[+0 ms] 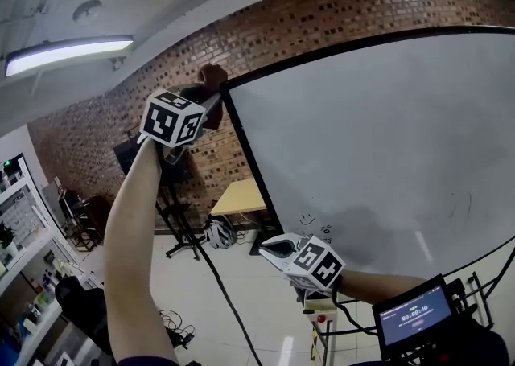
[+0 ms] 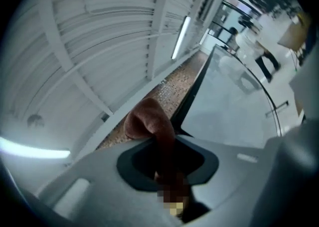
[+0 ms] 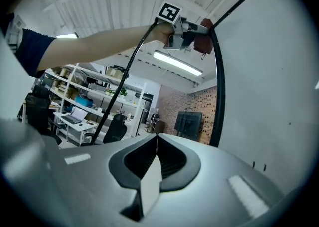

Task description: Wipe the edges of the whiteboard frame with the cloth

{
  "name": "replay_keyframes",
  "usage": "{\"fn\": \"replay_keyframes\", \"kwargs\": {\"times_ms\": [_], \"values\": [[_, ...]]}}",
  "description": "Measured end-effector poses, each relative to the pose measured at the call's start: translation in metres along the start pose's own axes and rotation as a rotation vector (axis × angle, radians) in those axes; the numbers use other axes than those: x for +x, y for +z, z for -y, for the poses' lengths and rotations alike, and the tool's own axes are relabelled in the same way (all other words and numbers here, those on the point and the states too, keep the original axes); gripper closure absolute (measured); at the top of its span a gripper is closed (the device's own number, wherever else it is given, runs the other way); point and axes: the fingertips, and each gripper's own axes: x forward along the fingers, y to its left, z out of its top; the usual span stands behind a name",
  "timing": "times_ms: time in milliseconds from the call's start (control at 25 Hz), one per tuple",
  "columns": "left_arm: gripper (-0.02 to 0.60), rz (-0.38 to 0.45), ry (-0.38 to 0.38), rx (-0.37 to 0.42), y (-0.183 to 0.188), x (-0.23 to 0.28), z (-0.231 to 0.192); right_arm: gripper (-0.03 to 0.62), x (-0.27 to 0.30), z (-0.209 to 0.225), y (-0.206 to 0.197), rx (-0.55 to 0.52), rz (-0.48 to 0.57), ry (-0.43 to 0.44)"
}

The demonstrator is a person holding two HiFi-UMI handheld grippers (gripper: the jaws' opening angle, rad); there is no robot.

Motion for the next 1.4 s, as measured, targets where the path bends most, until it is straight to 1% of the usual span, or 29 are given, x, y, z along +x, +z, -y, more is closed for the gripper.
{"fn": "replay_keyframes", "kwargs": {"times_ms": [120, 240, 360, 480, 600, 720, 800, 880, 920, 1040, 1120, 1240, 1400], "values": [[0.508, -0.051, -0.025, 0.190, 0.002, 0.005, -0.004, 0.583, -0.004, 0.002, -0.016, 0.037, -0.016, -0.012], [0.509, -0.126, -0.048, 0.328, 0.003, 0.003, -0.008, 0.583, -0.006, 0.002, -0.024, 0.061, -0.008, -0.025], [0.509, -0.165, -0.060, 0.405, 0.005, -0.003, -0.006, 0.583, -0.013, 0.000, -0.031, 0.078, 0.005, -0.027], [0.509, -0.180, -0.057, 0.464, 0.020, -0.002, -0.002, 0.583, -0.027, 0.001, -0.041, 0.093, 0.003, -0.028], [0.509, -0.181, -0.085, 0.519, 0.050, 0.006, 0.020, 0.583, -0.058, 0.008, -0.048, 0.107, -0.014, -0.036], [0.511, -0.164, -0.084, 0.590, 0.089, 0.021, 0.036, 0.583, -0.098, 0.025, -0.042, 0.088, -0.026, -0.061], [0.512, -0.166, -0.082, 0.616, 0.095, 0.027, 0.041, 0.583, -0.110, 0.033, -0.039, 0.074, -0.026, -0.077], [0.514, -0.186, -0.083, 0.632, 0.087, 0.027, 0.040, 0.583, -0.110, 0.036, -0.039, 0.068, -0.024, -0.087], [0.514, -0.191, -0.087, 0.625, 0.083, 0.026, 0.038, 0.583, -0.110, 0.036, -0.040, 0.066, -0.024, -0.090], [0.514, -0.198, -0.118, 0.574, 0.075, 0.020, 0.042, 0.583, -0.109, 0.037, -0.046, 0.063, -0.030, -0.095], [0.514, -0.200, -0.130, 0.572, 0.076, 0.021, 0.047, 0.583, -0.110, 0.039, -0.050, 0.065, -0.034, -0.101], [0.514, -0.183, -0.137, 0.585, 0.081, 0.024, 0.053, 0.583, -0.110, 0.039, -0.054, 0.069, -0.038, -0.105], [0.514, -0.165, -0.141, 0.621, 0.088, 0.029, 0.056, 0.583, -0.108, 0.040, -0.056, 0.070, -0.041, -0.108]]}}
